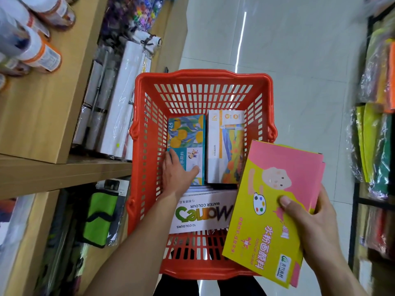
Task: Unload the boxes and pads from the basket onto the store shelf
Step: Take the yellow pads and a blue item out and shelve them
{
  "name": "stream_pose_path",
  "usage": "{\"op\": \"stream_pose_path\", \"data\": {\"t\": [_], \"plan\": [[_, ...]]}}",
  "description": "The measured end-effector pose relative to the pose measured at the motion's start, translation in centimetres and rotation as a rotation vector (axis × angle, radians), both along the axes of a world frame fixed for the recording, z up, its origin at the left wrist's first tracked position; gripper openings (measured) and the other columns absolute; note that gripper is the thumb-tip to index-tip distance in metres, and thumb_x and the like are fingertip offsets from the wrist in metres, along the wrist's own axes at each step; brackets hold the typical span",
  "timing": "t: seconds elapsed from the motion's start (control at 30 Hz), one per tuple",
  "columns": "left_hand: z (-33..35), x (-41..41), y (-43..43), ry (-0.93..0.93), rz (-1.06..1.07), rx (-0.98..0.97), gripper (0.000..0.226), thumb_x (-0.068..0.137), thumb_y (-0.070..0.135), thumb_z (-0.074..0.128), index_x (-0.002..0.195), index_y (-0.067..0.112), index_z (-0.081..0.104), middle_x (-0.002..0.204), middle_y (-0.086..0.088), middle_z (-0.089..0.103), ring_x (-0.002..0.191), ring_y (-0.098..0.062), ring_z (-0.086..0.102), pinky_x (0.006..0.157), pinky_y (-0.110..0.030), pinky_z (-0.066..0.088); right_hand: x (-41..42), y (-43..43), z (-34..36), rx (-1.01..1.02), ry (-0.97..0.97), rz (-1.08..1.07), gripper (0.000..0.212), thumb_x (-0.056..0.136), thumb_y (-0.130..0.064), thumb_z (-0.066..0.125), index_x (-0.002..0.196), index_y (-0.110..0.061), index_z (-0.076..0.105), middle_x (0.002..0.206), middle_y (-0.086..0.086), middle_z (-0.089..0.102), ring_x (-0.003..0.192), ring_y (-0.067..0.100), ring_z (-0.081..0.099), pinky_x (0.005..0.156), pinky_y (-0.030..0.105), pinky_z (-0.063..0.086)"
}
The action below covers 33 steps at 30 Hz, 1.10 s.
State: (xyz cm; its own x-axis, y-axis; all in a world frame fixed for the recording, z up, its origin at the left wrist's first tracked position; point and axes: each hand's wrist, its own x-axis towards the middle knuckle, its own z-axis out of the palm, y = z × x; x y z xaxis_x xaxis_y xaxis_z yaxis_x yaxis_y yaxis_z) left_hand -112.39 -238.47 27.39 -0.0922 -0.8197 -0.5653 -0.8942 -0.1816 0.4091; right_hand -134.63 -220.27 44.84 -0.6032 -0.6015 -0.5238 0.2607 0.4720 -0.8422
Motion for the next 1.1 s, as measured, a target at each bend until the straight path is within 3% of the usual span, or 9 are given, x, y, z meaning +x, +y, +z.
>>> {"op": "stream_pose_path", "data": {"t": [0.13, 0.3, 0.4, 0.47, 0.57, 0.73, 0.83, 0.93, 1.1], "plan": [[0.3, -0.4, -0.8, 0.07, 0.029, 0.169, 0.138, 0.062, 0.089, 0.057, 0.16, 0.014, -0.006, 0.169, -0.012, -0.009, 0.155, -0.028, -0.002, 0.123, -0.043, 0.009, 0.0, 0.1, -0.1, 0.012, 0.017, -0.001, 0.053, 0.07, -0.023, 0.08, 0.12, -0.031, 0.066, 0.101, 0.001, 0.082, 0.077, 0.023, 0.081, 0.055, 0.028, 0.062], [-0.1, -0.8, -1.2, 0.076, 0.02, 0.202, 0.143, 0.06, 0.083, 0.068, 0.159, 0.013, -0.008, 0.167, -0.019, -0.009, 0.155, -0.034, -0.003, 0.122, -0.046, 0.011, 0.1, 0.1, -0.1, 0.015, 0.03, 0.003, 0.055, 0.071, -0.023, 0.08, 0.124, -0.029, 0.065, 0.103, 0.002, 0.081, 0.079, 0.024, 0.081, 0.057, 0.03, 0.062], [0.1, -0.6, -1.5, 0.111, 0.046, 0.193, 0.129, 0.067, 0.071, 0.073, 0.161, 0.018, 0.002, 0.168, -0.015, 0.005, 0.153, -0.034, 0.016, 0.121, -0.048, 0.025, 0.1, 0.1, -0.1, 0.018, 0.041, -0.001, 0.059, 0.071, -0.023, 0.08, 0.127, -0.026, 0.063, 0.105, 0.002, 0.081, 0.08, 0.024, 0.081, 0.058, 0.03, 0.062], [0.8, -0.5, -1.5, 0.115, 0.043, 0.148, 0.109, 0.075, 0.053, 0.075, 0.16, 0.017, 0.017, 0.163, -0.013, 0.028, 0.144, -0.032, 0.039, 0.112, -0.047, 0.041, 0.3, 0.1, 0.0, 0.02, 0.047, 0.0, 0.061, 0.071, -0.023, 0.081, 0.128, -0.025, 0.063, 0.105, 0.001, 0.081, 0.081, 0.024, 0.081, 0.058, 0.029, 0.062], [3.0, -0.3, -1.1, 0.165, 0.063, -0.007, 0.063, 0.079, 0.022, 0.068, 0.14, 0.024, 0.052, 0.116, -0.006, 0.071, 0.096, -0.027, 0.07, 0.078, -0.031, 0.056, 0.6, -0.3, 0.2, 0.013, 0.058, 0.02, 0.061, 0.07, -0.024, 0.083, 0.128, -0.029, 0.063, 0.105, 0.0, 0.081, 0.082, 0.024, 0.081, 0.059, 0.03, 0.063], [8.6, 2.1, -1.2, 0.213, 0.207, -0.182, 0.036, 0.088, 0.004, 0.058, 0.124, 0.007, 0.059, 0.105, -0.016, 0.071, 0.09, -0.034, 0.068, 0.071, -0.027, 0.047, 1.6, -1.5, 1.5, -0.002, 0.082, 0.08, 0.072, 0.066, -0.036, 0.088, 0.132, -0.031, 0.061, 0.11, -0.004, 0.08, 0.087, 0.018, 0.081, 0.064, 0.03, 0.064], [13.2, 2.9, -1.1, 0.306, 0.201, -0.211, 0.036, 0.088, 0.0, 0.053, 0.123, 0.006, 0.057, 0.102, -0.008, 0.066, 0.09, -0.029, 0.064, 0.068, -0.018, 0.042, 2.0, -2.2, 2.6, 0.001, 0.072, 0.11, 0.074, 0.065, -0.04, 0.089, 0.132, -0.032, 0.061, 0.11, -0.006, 0.081, 0.089, 0.018, 0.081, 0.067, 0.033, 0.065], [18.4, 4.0, -0.1, 0.366, 0.171, -0.251, 0.042, 0.09, 0.002, 0.053, 0.131, 0.011, 0.053, 0.096, 0.005, 0.065, 0.084, -0.02, 0.063, 0.061, -0.002, 0.04, 2.2, -2.7, 4.2, -0.008, 0.047, 0.118, 0.069, 0.068, -0.034, 0.089, 0.131, -0.032, 0.061, 0.109, -0.006, 0.081, 0.089, 0.021, 0.081, 0.07, 0.039, 0.066], [26.8, 6.4, 1.8, 0.375, 0.155, -0.321, 0.045, 0.087, 0.019, 0.051, 0.132, 0.022, 0.054, 0.089, 0.011, 0.067, 0.074, -0.001, 0.064, 0.057, -0.005, 0.042, 2.7, -4.2, 7.9, -0.045, -0.002, 0.144, 0.07, 0.066, -0.035, 0.089, 0.13, -0.031, 0.062, 0.109, -0.003, 0.081, 0.089, 0.024, 0.081, 0.076, 0.051, 0.066]]}}
